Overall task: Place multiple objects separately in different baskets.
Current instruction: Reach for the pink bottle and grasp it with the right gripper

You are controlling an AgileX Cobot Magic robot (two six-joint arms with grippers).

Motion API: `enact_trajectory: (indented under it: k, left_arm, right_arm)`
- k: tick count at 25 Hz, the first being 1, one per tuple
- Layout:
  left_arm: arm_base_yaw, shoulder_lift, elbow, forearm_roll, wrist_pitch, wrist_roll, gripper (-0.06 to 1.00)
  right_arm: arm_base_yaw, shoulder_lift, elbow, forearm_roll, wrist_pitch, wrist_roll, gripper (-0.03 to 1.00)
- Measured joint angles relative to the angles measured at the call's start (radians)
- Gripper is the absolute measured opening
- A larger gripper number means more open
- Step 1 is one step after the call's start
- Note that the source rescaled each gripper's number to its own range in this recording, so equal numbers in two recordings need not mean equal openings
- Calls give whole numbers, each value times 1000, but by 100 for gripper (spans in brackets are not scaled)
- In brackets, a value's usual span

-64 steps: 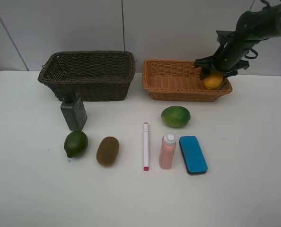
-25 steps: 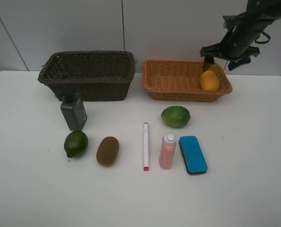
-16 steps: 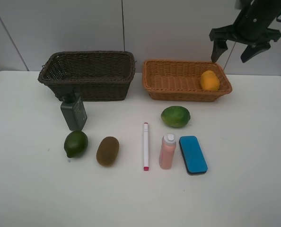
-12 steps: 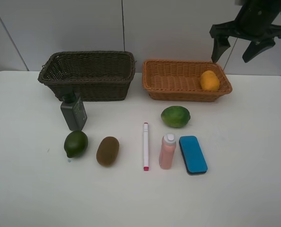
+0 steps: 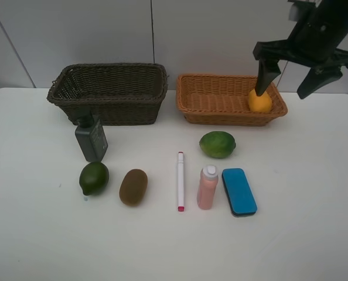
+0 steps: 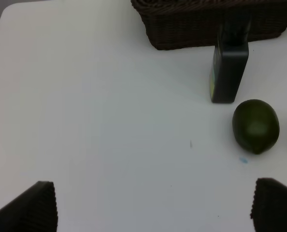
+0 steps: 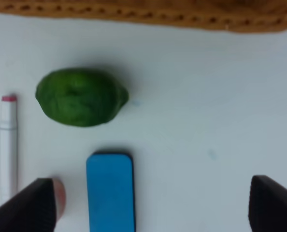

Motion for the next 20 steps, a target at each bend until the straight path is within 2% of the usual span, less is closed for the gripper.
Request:
enact_trajectory:
  k: [4,8,20]
  left_arm:
    - [0,0,0,0,0,0,100]
    - [0,0,0,0,0,0,100]
    - [0,0,0,0,0,0,100]
  right_arm:
    - [5,-53,162,49,-85,6,100]
    - [27,-74,269,56,-123,7,100]
    - [149,-73,429,94,-296,45,100]
